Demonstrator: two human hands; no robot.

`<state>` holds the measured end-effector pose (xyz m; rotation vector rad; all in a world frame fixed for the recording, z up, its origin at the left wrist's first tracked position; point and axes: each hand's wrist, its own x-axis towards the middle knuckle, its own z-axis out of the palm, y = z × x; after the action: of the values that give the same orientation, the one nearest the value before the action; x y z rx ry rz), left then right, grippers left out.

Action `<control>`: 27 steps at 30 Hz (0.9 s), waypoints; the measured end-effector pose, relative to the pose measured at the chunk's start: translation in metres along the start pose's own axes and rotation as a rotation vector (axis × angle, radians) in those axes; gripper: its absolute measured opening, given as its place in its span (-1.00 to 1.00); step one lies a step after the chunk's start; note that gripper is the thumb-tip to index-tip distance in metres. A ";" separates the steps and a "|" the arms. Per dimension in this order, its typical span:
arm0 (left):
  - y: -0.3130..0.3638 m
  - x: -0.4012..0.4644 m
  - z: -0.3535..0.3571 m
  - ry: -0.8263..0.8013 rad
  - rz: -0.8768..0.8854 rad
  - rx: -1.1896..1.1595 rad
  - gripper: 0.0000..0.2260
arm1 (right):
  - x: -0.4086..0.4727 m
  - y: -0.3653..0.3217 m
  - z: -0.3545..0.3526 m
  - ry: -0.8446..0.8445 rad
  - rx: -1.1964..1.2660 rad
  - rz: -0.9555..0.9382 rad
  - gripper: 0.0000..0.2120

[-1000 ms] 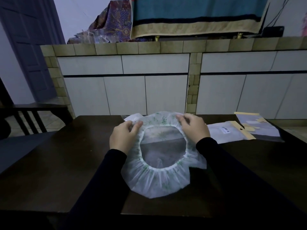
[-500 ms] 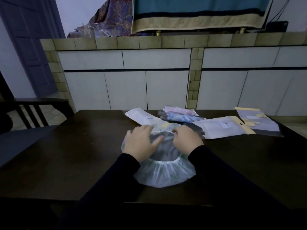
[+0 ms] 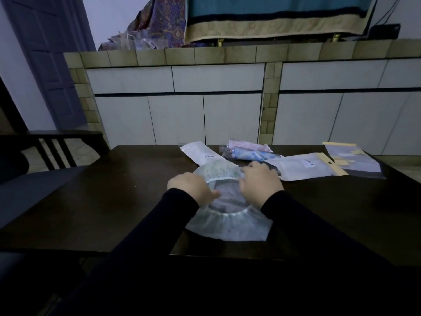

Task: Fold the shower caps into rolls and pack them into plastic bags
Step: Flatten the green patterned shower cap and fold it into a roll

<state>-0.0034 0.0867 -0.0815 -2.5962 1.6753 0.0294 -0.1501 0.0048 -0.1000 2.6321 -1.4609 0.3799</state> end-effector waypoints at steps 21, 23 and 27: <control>-0.032 -0.009 0.049 0.371 0.320 -0.273 -0.59 | -0.030 0.029 0.013 0.149 0.409 -0.311 -0.73; -0.042 -0.012 0.056 0.349 0.455 -0.504 -0.71 | -0.035 0.039 0.010 0.102 0.471 -0.343 -0.72; -0.054 -0.015 0.067 0.161 0.499 -0.522 -0.60 | -0.039 0.059 0.019 -0.203 0.492 -0.368 -0.62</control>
<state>0.0402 0.1260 -0.1455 -2.4492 2.6414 0.3253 -0.2163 0.0013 -0.1301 3.3348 -0.9804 0.4961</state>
